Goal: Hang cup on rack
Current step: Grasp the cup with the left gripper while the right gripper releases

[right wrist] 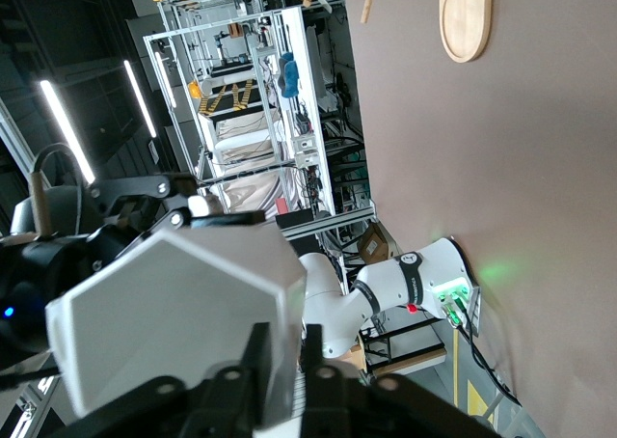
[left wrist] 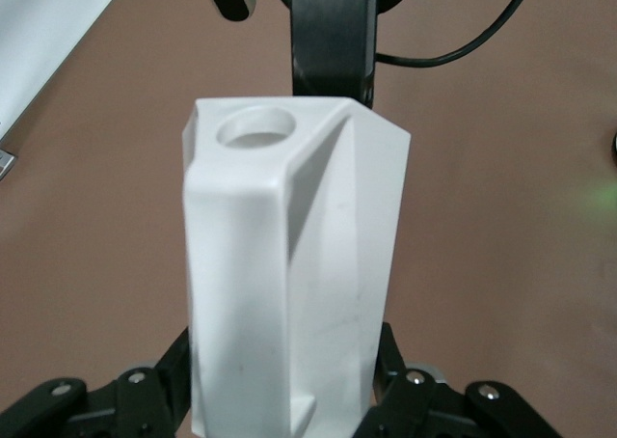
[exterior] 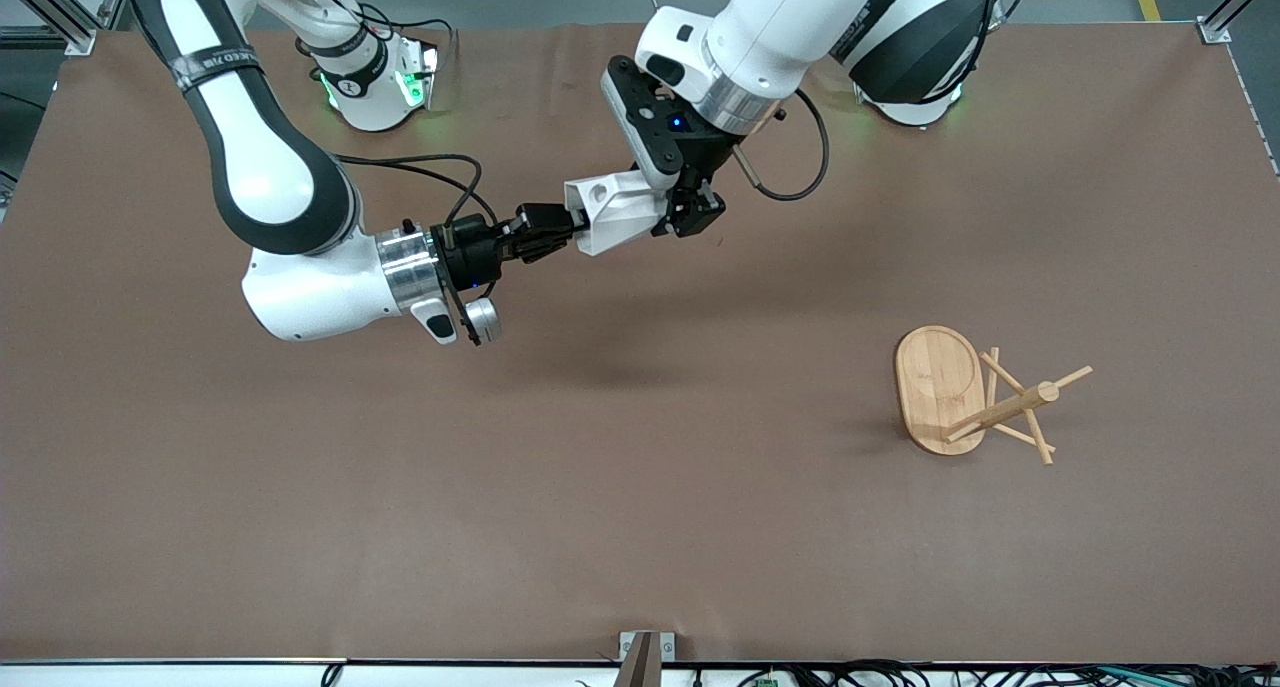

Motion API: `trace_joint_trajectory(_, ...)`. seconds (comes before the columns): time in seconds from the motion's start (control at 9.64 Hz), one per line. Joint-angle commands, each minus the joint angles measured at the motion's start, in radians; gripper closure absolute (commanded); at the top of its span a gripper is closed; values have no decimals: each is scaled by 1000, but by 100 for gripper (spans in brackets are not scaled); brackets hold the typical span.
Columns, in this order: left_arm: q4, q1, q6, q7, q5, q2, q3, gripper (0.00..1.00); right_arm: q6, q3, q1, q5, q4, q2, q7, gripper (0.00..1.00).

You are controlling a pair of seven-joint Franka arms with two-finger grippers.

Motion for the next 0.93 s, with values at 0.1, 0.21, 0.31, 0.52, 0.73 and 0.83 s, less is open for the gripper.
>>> trace_joint_trajectory(0.1, -12, 55, -42, -115, 28, 10, 7, 92, -19, -93, -18, -10, 2, -53, 2, 0)
trace_joint_trajectory(0.21, -5, 72, -76, -216, 104, 7, 6, 92, -13, -139, -20, -60, 0, -63, 5, 0)
trace_joint_trajectory(0.31, -6, 83, -78, -340, 152, 1, 4, 92, -11, -202, -20, -149, 0, -86, 7, 0)
trace_joint_trajectory(0.52, -8, 120, -76, -481, 157, 7, 7, 92, -13, -309, -24, -349, 0, -109, 5, 0)
trace_joint_trajectory(0.73, -12, 187, -76, -514, 159, 7, 7, 92, -14, -380, -44, -631, 2, -179, 5, 0)
trace_joint_trajectory(0.83, -11, 221, -76, -531, 159, 2, 7, 92, -13, -394, -55, -782, 3, -220, 5, 0)
